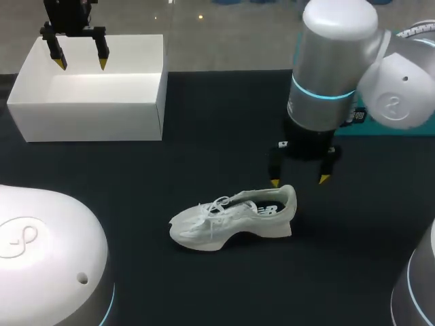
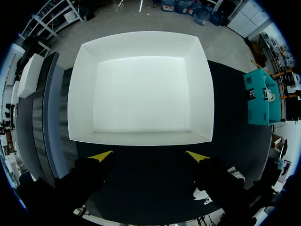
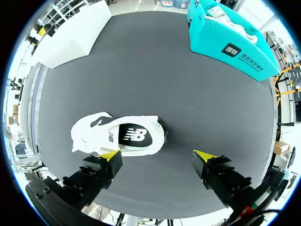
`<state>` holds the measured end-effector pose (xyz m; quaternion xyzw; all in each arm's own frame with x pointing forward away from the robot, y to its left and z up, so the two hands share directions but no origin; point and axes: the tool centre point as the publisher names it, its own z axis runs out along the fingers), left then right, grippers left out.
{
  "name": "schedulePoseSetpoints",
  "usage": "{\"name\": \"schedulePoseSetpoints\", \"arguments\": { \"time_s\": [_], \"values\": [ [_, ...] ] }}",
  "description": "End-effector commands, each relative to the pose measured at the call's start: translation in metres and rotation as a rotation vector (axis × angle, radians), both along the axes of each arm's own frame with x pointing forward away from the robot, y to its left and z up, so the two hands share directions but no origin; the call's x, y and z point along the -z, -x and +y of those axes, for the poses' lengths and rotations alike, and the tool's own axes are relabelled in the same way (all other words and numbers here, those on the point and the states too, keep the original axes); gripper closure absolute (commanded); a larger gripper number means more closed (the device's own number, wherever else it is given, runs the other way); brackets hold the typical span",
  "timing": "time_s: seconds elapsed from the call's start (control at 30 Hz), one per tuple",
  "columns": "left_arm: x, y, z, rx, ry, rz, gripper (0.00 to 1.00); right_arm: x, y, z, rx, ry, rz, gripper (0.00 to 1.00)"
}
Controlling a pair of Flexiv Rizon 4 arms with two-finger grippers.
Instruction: Take the shoe out of the shoebox, open the shoe tongue, remove and reinsert the insole, then place the shoe into the shoebox
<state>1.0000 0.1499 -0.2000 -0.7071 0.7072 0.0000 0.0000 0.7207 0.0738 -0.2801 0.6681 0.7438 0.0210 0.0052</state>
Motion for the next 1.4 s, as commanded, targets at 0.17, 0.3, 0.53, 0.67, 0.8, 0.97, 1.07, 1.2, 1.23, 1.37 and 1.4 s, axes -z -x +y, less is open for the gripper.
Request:
{"name": "schedulePoseSetpoints", "arguments": {
  "time_s": [0.17, 0.3, 0.53, 0.67, 0.8, 0.97, 1.07, 1.2, 1.23, 1.37, 1.4],
  "values": [
    [0.0, 0.0, 0.0, 0.0, 0.0, 0.0, 0.0, 0.002, 0.002, -0.004, -0.002, -0.044, -0.002, 0.0],
    [0.0, 0.0, 0.0, 0.0, 0.0, 0.0, 0.0, -0.013, -0.011, -0.012, -0.579, 0.015, -0.17, 0.0],
    [0.0, 0.0, 0.0, 0.0, 0.0, 0.0, 0.0, -0.024, -0.025, -0.024, -1.253, -0.051, -0.287, 0.0],
    [0.0, 0.0, 0.0, 0.0, 0.0, 0.0, 0.0, -0.019, -0.02, -0.018, -1.509, -0.061, -0.283, 0.0],
    [0.0, 0.0, 0.0, 0.0, 0.0, 0.0, 0.0, -0.016, -0.019, -0.02, -1.496, -0.012, -0.244, 0.0],
    [0.0, 0.0, 0.0, 0.0, 0.0, 0.0, 0.0, -0.016, -0.019, -0.02, -1.496, -0.012, -0.244, 0.0],
    [0.0, 0.0, 0.0, 0.0, 0.0, 0.0, 0.0, -0.016, -0.019, -0.02, -1.496, -0.012, -0.244, 0.0],
    [0.0, 0.0, 0.0, 0.0, 0.0, 0.0, 0.0, -0.016, -0.019, -0.02, -1.496, -0.012, -0.244, 0.0],
    [0.0, 0.0, 0.0, 0.0, 0.0, 0.0, 0.0, -0.016, -0.019, -0.02, -1.496, -0.012, -0.244, 0.0],
    [0.0, 0.0, 0.0, 0.0, 0.0, 0.0, 0.0, -0.016, -0.019, -0.02, -1.496, -0.012, -0.244, 0.0],
    [0.0, 0.0, 0.0, 0.0, 0.0, 0.0, 0.0, -0.016, -0.022, -0.023, -1.504, -0.022, -0.302, 0.0]
  ]
}}
